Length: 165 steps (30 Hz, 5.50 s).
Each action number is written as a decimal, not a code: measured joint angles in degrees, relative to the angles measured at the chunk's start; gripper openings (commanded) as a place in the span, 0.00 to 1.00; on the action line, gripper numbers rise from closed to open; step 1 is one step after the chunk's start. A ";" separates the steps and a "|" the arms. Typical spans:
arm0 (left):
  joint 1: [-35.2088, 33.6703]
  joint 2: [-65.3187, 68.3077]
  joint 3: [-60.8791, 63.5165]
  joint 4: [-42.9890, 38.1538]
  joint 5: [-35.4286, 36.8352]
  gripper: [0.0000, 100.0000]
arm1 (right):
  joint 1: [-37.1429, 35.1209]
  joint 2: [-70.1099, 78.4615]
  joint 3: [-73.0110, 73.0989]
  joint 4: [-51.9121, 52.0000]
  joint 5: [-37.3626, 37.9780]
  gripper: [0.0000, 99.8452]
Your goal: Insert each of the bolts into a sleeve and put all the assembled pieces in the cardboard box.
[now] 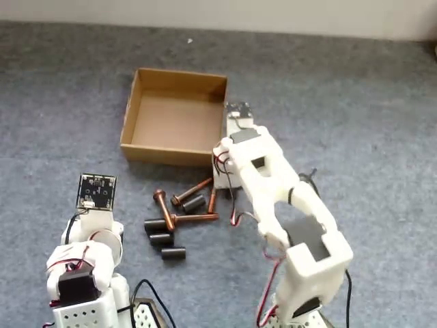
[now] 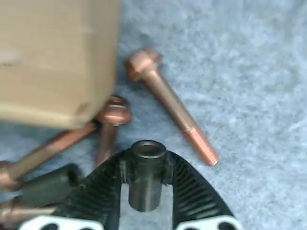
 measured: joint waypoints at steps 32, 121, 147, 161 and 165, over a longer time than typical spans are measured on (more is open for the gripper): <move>19.16 47.03 -40.44 -0.09 1.14 0.16 | 19.96 -56.70 44.57 -17.93 0.53 0.00; 36.57 6.86 -33.14 -31.56 21.45 0.00 | -17.41 -93.01 50.11 -16.35 11.25 0.00; 43.78 2.02 -29.98 -31.74 21.45 0.00 | -24.79 -92.92 57.58 -37.63 20.48 0.00; 43.96 1.93 -27.43 -31.74 21.45 0.00 | -24.62 -92.92 57.14 -37.63 20.48 0.00; 44.13 1.93 -27.43 -31.74 21.45 0.00 | -24.62 -92.92 55.38 -37.63 20.48 0.00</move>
